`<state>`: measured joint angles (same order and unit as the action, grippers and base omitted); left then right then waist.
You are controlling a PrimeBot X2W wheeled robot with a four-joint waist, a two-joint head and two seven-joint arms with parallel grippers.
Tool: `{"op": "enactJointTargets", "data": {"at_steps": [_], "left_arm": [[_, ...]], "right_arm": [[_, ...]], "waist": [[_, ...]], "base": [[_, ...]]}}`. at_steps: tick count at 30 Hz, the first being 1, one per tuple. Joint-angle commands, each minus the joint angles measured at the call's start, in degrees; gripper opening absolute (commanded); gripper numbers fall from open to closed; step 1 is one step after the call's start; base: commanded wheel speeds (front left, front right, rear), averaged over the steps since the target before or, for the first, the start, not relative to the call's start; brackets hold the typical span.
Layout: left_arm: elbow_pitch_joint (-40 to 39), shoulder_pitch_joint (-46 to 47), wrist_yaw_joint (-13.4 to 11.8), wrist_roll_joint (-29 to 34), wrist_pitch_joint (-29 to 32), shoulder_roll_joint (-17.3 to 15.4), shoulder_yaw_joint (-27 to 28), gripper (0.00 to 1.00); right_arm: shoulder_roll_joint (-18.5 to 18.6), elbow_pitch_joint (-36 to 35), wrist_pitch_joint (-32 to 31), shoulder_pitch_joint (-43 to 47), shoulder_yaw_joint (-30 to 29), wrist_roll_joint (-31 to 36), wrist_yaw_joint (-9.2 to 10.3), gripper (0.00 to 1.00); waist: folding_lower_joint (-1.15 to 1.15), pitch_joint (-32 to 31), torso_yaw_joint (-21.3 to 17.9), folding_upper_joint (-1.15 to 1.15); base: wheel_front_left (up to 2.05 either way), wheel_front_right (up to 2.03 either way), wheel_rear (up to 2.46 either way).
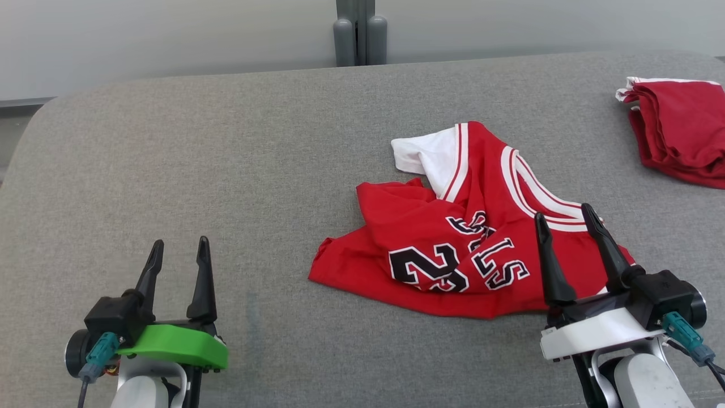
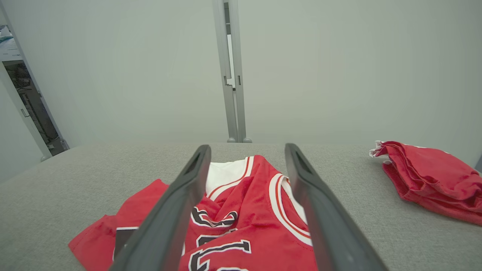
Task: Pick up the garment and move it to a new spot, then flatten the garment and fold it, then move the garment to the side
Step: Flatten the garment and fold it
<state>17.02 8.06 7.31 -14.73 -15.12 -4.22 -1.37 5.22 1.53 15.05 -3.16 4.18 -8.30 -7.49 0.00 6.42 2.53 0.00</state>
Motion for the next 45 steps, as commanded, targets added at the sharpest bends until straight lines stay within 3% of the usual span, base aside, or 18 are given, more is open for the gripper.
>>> {"op": "enactJointTargets", "data": {"at_steps": [1,7,15,29,30,31,32,38,45], "left_arm": [[0.06,-0.43,0.2,0.31,-0.01,0.02,-0.07,1.0],[1.15,1.95,0.25,1.26,-0.02,0.05,-3.97,1.0],[6.64,6.76,0.21,-0.32,0.01,-0.97,-14.84,1.0],[23.26,13.36,0.21,-6.01,0.0,-2.37,-24.87,1.0],[23.51,13.61,0.22,-6.47,0.0,-2.22,-25.37,0.53],[23.83,13.75,0.22,-6.99,0.01,-2.12,-26.03,0.11],[24.07,13.79,0.22,-7.35,0.01,-2.07,-26.55,0.0],[21.26,13.05,0.15,-9.77,0.0,-1.9,-27.22,0.0],[11.22,8.43,-0.32,-9.13,-0.01,-4.05,-24.61,0.0]], "right_arm": [[0.05,-0.2,0.16,0.35,0.03,0.57,-0.01,1.0],[0.11,-0.07,0.16,-0.88,0.12,0.7,-0.01,1.0],[-0.16,0.82,0.16,-2.88,1.2,0.74,-0.01,1.0],[-0.39,1.79,0.16,-4.51,0.24,0.63,-0.01,1.0],[-0.36,1.79,0.16,-4.47,0.05,0.63,-0.01,1.0],[-0.37,1.81,0.16,-4.27,-0.16,0.71,-0.01,1.0],[-0.37,1.83,0.17,-4.13,-0.21,0.77,-0.01,1.0],[-0.17,2.03,0.16,-3.2,-0.26,0.49,-0.01,1.0],[-0.13,2.59,0.17,-1.57,-0.91,0.06,-0.01,1.0]], "waist": [[0.0,0.17,-0.16,0.0],[0.0,0.8,-0.87,0.0],[0.0,3.06,-3.6,0.0],[0.0,6.52,-7.59,0.0],[0.0,6.44,-7.46,0.0],[0.0,6.26,-7.23,0.0],[0.0,6.06,-7.02,0.0],[0.0,3.75,-4.83,0.0],[0.0,0.93,-0.48,0.0]], "base": [[0.0,0.0,0.0],[0.0,0.0,0.0],[0.0,0.0,0.0],[0.0,0.0,0.0],[0.0,0.0,0.0],[0.0,0.0,0.0],[0.0,0.0,0.0],[0.0,0.0,0.0],[0.0,0.0,0.0]]}}
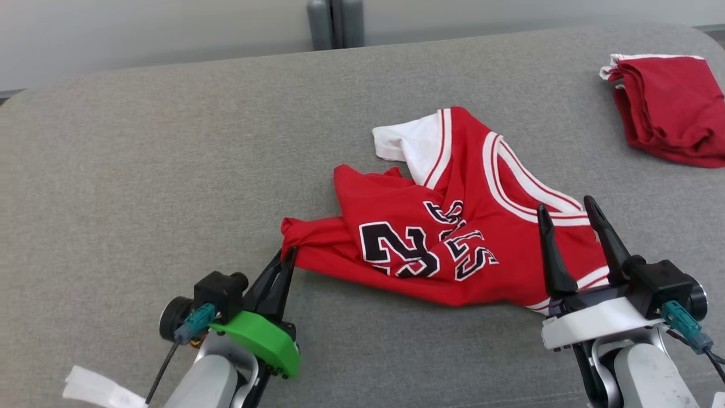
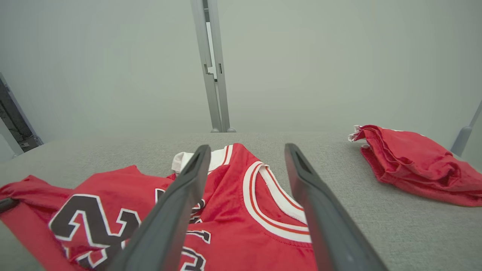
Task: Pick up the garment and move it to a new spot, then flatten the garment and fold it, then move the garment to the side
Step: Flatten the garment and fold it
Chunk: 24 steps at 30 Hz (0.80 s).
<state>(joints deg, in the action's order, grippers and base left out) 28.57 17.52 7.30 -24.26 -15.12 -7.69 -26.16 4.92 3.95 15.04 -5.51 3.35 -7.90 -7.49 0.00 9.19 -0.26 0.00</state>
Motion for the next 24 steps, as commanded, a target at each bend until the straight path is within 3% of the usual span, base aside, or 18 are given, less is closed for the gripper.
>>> {"op": "enactJointTargets", "data": {"at_steps": [1,11,17,24], "left_arm": [[-1.38,-1.9,-0.47,0.44,0.0,-1.01,0.35,0.0],[-11.48,-14.27,-3.36,-1.65,4.64,-4.63,0.06,0.0],[-13.8,-20.02,-2.48,-3.1,8.39,-3.63,-3.59,0.0],[-14.93,-20.47,-2.27,-4.15,11.26,-3.93,-5.3,0.0]], "right_arm": [[0.23,0.25,0.17,0.83,-0.18,-0.43,-0.01,1.0],[-0.1,0.54,0.17,1.06,-0.67,-0.69,-0.01,1.0],[0.02,0.89,0.17,1.06,-0.88,-0.73,-0.01,1.0],[0.04,1.25,0.17,0.67,-1.23,-0.73,-0.01,1.0]], "waist": [[0.0,-2.07,2.85,0.0],[0.0,-1.96,6.83,0.0],[0.0,-1.62,7.19,0.0],[0.0,-2.02,6.07,0.0]], "base": [[0.0,0.0,0.0],[0.0,0.0,0.0],[0.0,0.0,0.0],[0.0,0.0,0.0]]}}
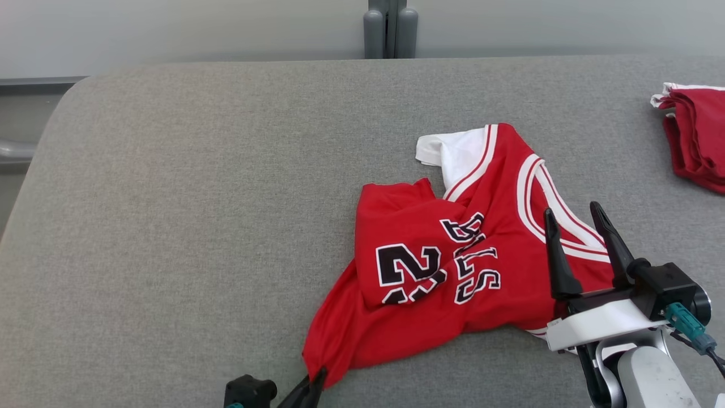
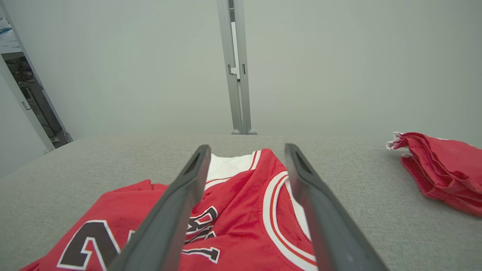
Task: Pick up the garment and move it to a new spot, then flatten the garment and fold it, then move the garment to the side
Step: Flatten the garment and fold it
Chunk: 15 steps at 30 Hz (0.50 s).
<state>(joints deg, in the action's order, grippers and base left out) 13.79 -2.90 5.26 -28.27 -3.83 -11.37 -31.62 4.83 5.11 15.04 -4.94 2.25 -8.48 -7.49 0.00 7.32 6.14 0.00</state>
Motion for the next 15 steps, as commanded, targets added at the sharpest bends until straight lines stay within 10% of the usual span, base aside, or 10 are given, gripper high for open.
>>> {"op": "enactJointTargets", "data": {"at_steps": [1,3,15], "left_arm": [[-0.35,0.25,-0.65,0.04,-0.64,-0.42,0.64,0.06],[-1.02,1.02,-1.77,0.97,-2.49,-1.04,1.68,1.0],[-2.59,7.72,-2.98,2.47,-5.88,-3.55,5.49,1.0]], "right_arm": [[0.08,0.13,0.17,0.17,-0.16,-0.17,-0.01,1.0],[-0.02,0.14,0.18,0.51,-0.43,-0.15,-0.01,1.0],[-0.08,0.5,0.17,-0.1,-0.55,-0.06,-0.01,1.0]], "waist": [[0.0,-0.24,-0.58,0.0],[0.0,-0.38,-0.98,0.0],[0.0,0.54,-3.02,0.0]], "base": [[0.0,0.0,0.0],[0.0,0.0,0.0],[0.0,0.0,0.0]]}}
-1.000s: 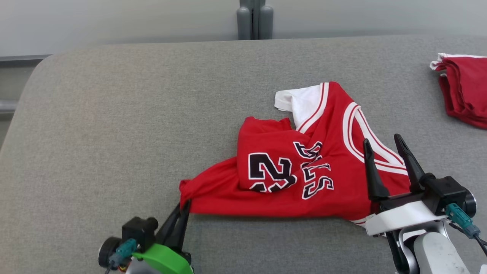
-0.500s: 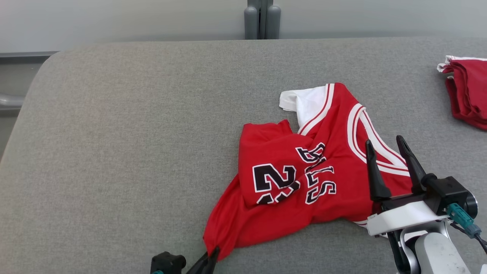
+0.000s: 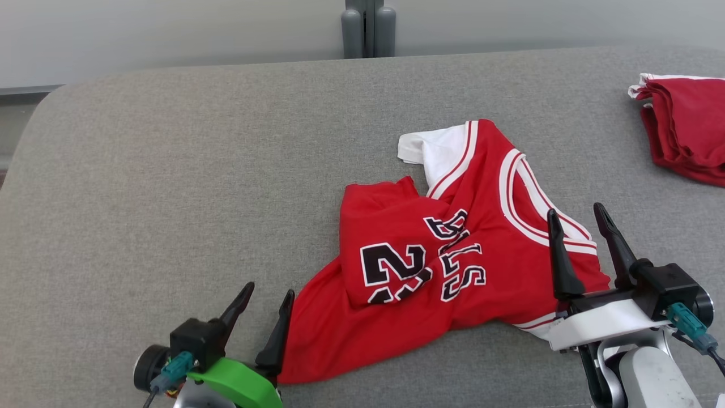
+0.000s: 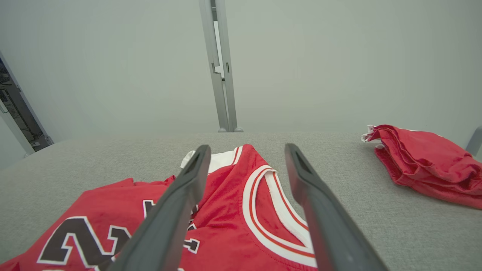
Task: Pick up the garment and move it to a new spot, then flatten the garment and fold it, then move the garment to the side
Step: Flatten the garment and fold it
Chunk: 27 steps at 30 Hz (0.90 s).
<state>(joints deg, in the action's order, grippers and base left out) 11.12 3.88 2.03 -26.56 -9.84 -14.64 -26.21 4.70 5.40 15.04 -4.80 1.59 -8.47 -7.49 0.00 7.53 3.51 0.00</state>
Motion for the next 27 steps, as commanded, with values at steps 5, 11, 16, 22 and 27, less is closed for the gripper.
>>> {"op": "enactJointTargets", "data": {"at_steps": [5,11,16,22,27], "left_arm": [[3.38,6.05,1.33,1.02,0.93,0.34,-0.79,1.0],[10.55,9.79,2.84,0.51,2.85,1.22,-2.67,1.0],[16.54,11.56,3.7,0.57,4.69,1.71,-4.74,1.0],[20.61,13.23,4.78,-0.25,6.42,2.42,-7.48,0.0],[19.34,16.05,5.09,-0.6,3.87,2.63,-7.97,0.0]], "right_arm": [[0.02,0.88,0.18,-1.03,0.41,0.01,-0.01,1.0],[-0.06,1.62,0.18,-1.45,0.1,-0.05,-0.01,1.0],[0.04,2.03,0.17,-1.74,-0.19,-0.2,-0.01,1.0],[-0.01,2.09,0.17,-2.16,-0.34,-0.03,-0.01,1.0],[0.09,1.67,0.17,-2.15,-0.68,0.11,-0.01,1.0]], "waist": [[0.0,1.36,-1.92,0.0],[0.0,2.25,-3.87,0.0],[0.0,2.74,-4.73,0.0],[0.0,2.91,-5.03,0.0],[0.0,2.92,-4.71,0.0]], "base": [[0.0,0.0,0.0],[0.0,0.0,0.0],[0.0,0.0,0.0],[0.0,0.0,0.0],[0.0,0.0,0.0]]}}
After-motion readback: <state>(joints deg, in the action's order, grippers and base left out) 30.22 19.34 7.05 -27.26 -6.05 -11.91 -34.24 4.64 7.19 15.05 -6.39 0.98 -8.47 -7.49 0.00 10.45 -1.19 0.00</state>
